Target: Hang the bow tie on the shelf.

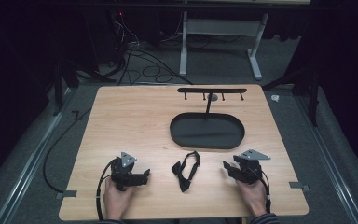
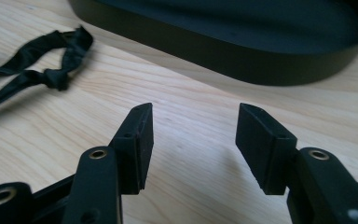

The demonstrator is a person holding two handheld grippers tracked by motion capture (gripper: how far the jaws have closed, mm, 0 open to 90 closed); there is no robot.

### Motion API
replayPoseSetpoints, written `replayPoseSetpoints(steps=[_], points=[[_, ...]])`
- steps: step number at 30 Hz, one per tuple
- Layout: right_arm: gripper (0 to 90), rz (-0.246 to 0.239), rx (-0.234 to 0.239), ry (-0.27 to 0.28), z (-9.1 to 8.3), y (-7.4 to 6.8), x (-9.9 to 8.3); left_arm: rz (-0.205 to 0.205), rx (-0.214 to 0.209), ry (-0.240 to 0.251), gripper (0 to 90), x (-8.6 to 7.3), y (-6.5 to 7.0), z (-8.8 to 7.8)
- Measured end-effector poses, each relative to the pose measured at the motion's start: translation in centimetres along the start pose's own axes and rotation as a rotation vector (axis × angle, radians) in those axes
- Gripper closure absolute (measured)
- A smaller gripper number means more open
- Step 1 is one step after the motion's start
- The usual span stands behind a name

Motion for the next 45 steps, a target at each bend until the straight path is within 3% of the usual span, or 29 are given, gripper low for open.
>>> replayPoseSetpoints(steps=[15, 25, 36, 40, 45], points=[[56.1, -0.067, 0.122, -0.027, 1.8, -4.5, 2.1, -0.001, 0.002, 0.001, 7.9, 0.0, 0.0, 0.0], [56.4, -0.089, 0.159, -0.056, 3.0, -6.8, 3.1, -0.001, 0.002, 0.001, 7.9, 0.0, 0.0, 0.0], [56.5, -0.078, 0.174, -0.088, 4.5, -7.9, 3.3, -0.002, 0.004, 0.002, 8.2, 0.0, -0.1, 0.0], [56.6, -0.09, 0.152, -0.095, 5.3, -8.5, 3.7, -0.002, 0.003, 0.001, 8.3, 0.0, -0.1, 0.0], [60.2, -0.085, 0.119, -0.121, 6.3, -8.2, 3.6, -0.004, 0.003, 0.001, 8.6, 0.0, -0.1, 0.0]])
Point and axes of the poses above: each handheld gripper's, and its own axes: z roughly forward along the jaws, x roughly out of its top, y roughly to its right, the point moved 10 cm from there along z, roughly forward along the jaws, and after that the axes turned 3 degrees about z, right-handed, at the moved point
